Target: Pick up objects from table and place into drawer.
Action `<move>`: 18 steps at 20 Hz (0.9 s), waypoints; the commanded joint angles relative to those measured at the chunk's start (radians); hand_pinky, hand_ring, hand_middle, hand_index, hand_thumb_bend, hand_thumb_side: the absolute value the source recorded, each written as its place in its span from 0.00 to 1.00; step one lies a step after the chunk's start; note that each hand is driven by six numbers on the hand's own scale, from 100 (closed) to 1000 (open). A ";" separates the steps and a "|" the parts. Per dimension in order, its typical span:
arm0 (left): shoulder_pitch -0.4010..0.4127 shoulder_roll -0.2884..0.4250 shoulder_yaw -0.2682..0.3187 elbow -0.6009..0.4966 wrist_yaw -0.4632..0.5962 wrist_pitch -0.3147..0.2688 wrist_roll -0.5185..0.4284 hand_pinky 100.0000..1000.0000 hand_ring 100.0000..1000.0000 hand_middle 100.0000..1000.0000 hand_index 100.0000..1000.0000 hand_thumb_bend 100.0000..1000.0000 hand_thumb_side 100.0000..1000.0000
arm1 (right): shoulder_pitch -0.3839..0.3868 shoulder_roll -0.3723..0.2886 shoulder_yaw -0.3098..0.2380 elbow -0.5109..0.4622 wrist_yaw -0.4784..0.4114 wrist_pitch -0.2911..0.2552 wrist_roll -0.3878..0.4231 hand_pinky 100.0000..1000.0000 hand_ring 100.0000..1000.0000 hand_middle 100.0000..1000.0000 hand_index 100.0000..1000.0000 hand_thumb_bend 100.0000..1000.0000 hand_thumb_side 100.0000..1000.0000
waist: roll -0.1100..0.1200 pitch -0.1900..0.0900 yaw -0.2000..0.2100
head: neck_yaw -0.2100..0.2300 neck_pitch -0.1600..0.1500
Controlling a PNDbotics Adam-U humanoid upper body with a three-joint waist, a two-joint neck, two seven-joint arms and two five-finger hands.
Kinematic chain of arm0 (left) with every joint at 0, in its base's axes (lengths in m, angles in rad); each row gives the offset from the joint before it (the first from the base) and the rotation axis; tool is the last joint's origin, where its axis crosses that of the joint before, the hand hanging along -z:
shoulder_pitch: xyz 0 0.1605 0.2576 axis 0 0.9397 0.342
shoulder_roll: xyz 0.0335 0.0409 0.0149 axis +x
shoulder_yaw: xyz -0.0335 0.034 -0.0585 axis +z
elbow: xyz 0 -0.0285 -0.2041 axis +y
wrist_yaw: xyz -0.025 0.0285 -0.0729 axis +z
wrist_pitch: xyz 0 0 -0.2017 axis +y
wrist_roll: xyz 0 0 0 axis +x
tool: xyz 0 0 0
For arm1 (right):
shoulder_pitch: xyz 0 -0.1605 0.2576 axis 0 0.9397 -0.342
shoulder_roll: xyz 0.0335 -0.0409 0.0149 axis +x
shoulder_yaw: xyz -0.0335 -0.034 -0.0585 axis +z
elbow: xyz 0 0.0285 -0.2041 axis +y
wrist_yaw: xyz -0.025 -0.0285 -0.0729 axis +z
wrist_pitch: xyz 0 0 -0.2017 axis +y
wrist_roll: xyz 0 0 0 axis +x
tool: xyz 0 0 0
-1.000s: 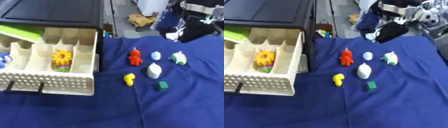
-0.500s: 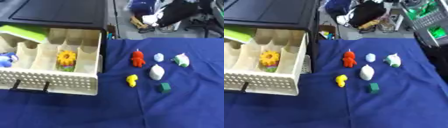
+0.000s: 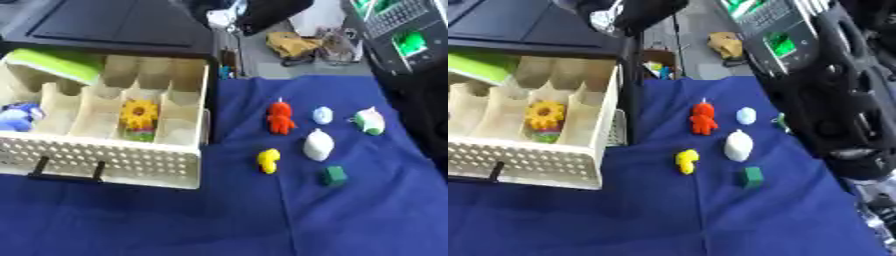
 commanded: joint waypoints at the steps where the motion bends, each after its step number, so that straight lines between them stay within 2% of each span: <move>1: -0.012 0.015 -0.003 -0.013 0.007 0.000 -0.008 0.38 0.60 0.60 0.83 0.19 1.00 | -0.035 0.037 -0.005 0.033 0.014 -0.007 -0.005 0.53 0.57 0.36 0.52 0.18 0.49 | 0.004 -0.014 0.005 | -0.008 0.001; 6: -0.016 0.012 -0.005 -0.013 0.010 0.001 -0.012 0.38 0.60 0.60 0.83 0.19 1.00 | -0.047 0.100 0.005 0.080 0.017 -0.013 -0.009 0.54 0.59 0.37 0.54 0.20 0.50 | 0.004 -0.010 0.016 | -0.015 -0.003; 10: -0.019 0.010 -0.006 -0.013 0.012 0.003 -0.014 0.38 0.60 0.60 0.83 0.18 1.00 | -0.050 0.133 0.014 0.098 0.015 -0.020 -0.003 0.58 0.66 0.43 0.61 0.25 0.54 | 0.002 -0.007 0.020 | -0.018 -0.006; 13: -0.020 0.009 -0.006 -0.013 0.012 0.004 -0.015 0.38 0.60 0.60 0.83 0.18 1.00 | -0.046 0.143 0.022 0.110 0.012 -0.030 0.017 0.63 0.73 0.52 0.70 0.34 0.55 | 0.002 -0.005 0.022 | -0.018 -0.007; 18: -0.021 0.007 -0.006 -0.013 0.011 0.005 -0.015 0.38 0.61 0.60 0.83 0.18 1.00 | -0.039 0.141 0.022 0.110 0.010 -0.041 0.039 0.66 0.75 0.56 0.73 0.40 0.54 | 0.002 -0.003 0.021 | -0.016 -0.008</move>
